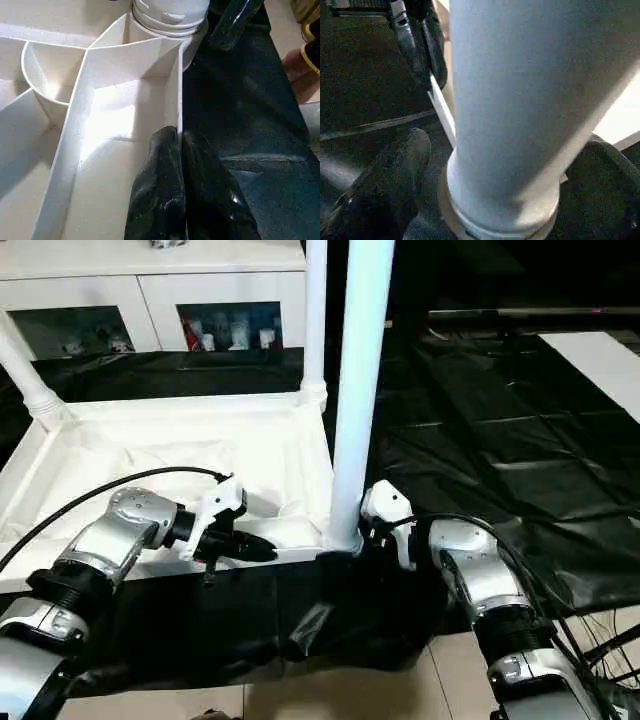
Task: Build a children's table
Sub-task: Rotate leg to tighten
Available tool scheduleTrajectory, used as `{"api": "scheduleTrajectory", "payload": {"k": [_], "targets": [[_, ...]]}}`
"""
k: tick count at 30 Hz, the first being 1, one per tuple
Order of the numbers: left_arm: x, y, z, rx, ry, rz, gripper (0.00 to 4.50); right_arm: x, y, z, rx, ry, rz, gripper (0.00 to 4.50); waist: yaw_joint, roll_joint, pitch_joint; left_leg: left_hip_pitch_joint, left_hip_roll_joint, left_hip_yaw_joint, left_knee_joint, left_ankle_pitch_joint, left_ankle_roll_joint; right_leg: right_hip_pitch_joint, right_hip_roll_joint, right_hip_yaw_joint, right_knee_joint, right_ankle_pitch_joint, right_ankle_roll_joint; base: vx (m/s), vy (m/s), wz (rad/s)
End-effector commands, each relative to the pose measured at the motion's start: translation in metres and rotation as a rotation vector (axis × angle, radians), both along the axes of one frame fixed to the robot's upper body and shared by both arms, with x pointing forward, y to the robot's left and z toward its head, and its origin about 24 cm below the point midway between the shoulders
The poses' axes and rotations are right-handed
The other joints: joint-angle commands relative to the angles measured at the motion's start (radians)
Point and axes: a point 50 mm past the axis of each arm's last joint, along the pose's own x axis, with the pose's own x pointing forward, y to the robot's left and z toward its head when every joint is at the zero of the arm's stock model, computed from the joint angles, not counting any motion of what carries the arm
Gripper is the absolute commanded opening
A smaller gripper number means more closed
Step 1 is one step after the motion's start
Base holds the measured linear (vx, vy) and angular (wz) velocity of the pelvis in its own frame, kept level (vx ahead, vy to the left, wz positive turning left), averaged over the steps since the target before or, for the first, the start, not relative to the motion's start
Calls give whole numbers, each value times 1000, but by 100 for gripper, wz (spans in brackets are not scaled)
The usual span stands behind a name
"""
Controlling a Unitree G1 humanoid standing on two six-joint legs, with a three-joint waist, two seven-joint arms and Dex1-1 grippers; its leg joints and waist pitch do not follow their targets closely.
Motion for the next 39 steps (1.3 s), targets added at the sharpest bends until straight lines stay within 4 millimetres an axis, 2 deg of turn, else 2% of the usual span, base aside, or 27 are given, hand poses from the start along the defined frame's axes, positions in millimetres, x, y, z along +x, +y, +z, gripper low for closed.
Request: {"api": "scheduleTrajectory", "payload": {"k": [1, 7, 9, 15, 20, 31, 34, 36, 37, 38, 39], "targets": [[-5, 3, -6, 31, 42, -16, 0, -2, -1, 3, -1, 1, 21, 426, 1, -7, -60, 22, 42, -13, -73, -213, 73, 53, -48, 27, -51, -152, -256, 0, 0, 0], [-5, 3, -6, 32, 43, -16, 0, -1, -5, 1, 12, 51, 7, 411, 2, -6, -65, 19, 38, -12, -63, -154, 102, 54, -46, 25, -42, -69, -275, 0, 0, 0], [-5, 2, -5, 32, 42, -15, 0, -1, -5, 0, 16, 60, 3, 383, 2, -6, -65, 18, 38, -12, -63, -154, 104, 54, -45, 24, -42, -68, -278, 0, 0, 0], [-6, 2, -5, 34, 47, -15, 0, -2, -5, -1, 29, 82, 7, 332, 2, -3, -63, 20, 39, -13, -65, -182, 91, 53, -46, 24, -45, -108, -273, 0, 0, 0], [-6, 2, -5, 32, 53, -15, 0, -3, -5, -3, 33, 98, 9, 289, 2, -6, -63, 19, 38, -13, -65, -186, 85, 53, -45, 25, -46, -119, -269, 0, 0, 0], [-6, 3, -6, 36, 48, -5, 0, -4, -3, -7, 34, 105, -4, 269, 3, -5, -65, 18, 37, -13, -62, -166, 93, 53, -45, 24, -42, -98, -273, 0, 0, 0], [-3, 0, -6, 23, 34, 25, 0, -2, 1, -8, 74, 99, -53, 269, 2, -5, -63, 18, 37, -12, -63, -179, 88, 52, -46, 24, -45, -116, -271, 0, 0, 0], [2, -6, -8, 18, -4, 85, 0, 6, 10, -13, 124, 91, -200, 269, -3, -4, -60, 18, 38, -13, -67, -210, 71, 48, -48, 26, -51, -173, -262, 0, 0, 0], [2, -6, -8, 18, -4, 85, 0, 6, 10, -13, 124, 91, -200, 269, -3, -4, -60, 18, 38, -13, -67, -210, 71, 48, -48, 26, -51, -173, -262, 0, 0, 0], [4, -9, -9, 17, -15, 110, 0, 9, 13, -15, 140, 85, -261, 269, -7, -6, -58, 19, 34, -17, -72, -245, 44, 50, -49, 25, -57, -244, -237, 0, 0, 0], [7, -15, -12, 21, -32, 154, 0, 14, 21, -21, 180, 89, -405, 269, -12, -5, -57, 20, 34, -18, -74, -258, 31, 47, -49, 27, -61, -274, -221, 0, 0, 0]]}}
